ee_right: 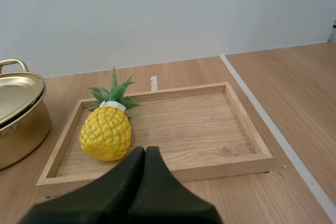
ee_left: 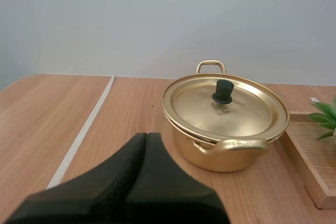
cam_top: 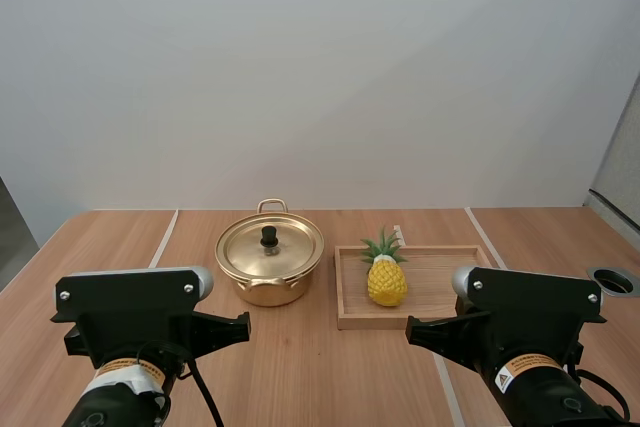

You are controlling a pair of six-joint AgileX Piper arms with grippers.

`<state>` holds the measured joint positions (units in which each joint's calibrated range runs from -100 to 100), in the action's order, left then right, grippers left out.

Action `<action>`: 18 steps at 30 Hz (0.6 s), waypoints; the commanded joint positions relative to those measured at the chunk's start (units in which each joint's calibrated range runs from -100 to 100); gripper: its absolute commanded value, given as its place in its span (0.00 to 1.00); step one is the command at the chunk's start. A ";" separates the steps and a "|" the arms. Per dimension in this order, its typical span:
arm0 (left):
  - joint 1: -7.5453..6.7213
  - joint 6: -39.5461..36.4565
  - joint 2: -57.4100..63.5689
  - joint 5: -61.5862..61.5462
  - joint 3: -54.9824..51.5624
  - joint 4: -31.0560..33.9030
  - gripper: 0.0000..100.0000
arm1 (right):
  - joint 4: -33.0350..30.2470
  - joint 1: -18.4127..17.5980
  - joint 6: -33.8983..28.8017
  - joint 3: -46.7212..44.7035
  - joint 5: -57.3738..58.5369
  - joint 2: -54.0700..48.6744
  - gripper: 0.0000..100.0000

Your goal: Open the pot, put the grape inside, and close it

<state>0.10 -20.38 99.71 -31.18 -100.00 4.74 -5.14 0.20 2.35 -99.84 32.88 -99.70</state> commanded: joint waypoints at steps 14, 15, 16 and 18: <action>-0.05 -0.40 0.29 3.43 0.00 0.30 0.00 | 0.36 -0.09 -0.10 -0.16 -0.26 -0.30 0.00; -0.05 -0.40 0.29 3.43 0.00 0.30 0.00 | 0.36 -0.09 -0.10 -0.16 -0.44 -0.30 0.00; -0.05 -0.40 0.29 3.43 0.00 0.30 0.00 | 0.36 -0.09 -0.10 -0.16 -0.44 -0.30 0.00; -0.05 -0.40 0.29 3.43 0.00 0.30 0.00 | 0.36 -0.09 -0.10 -0.16 -0.44 -0.30 0.00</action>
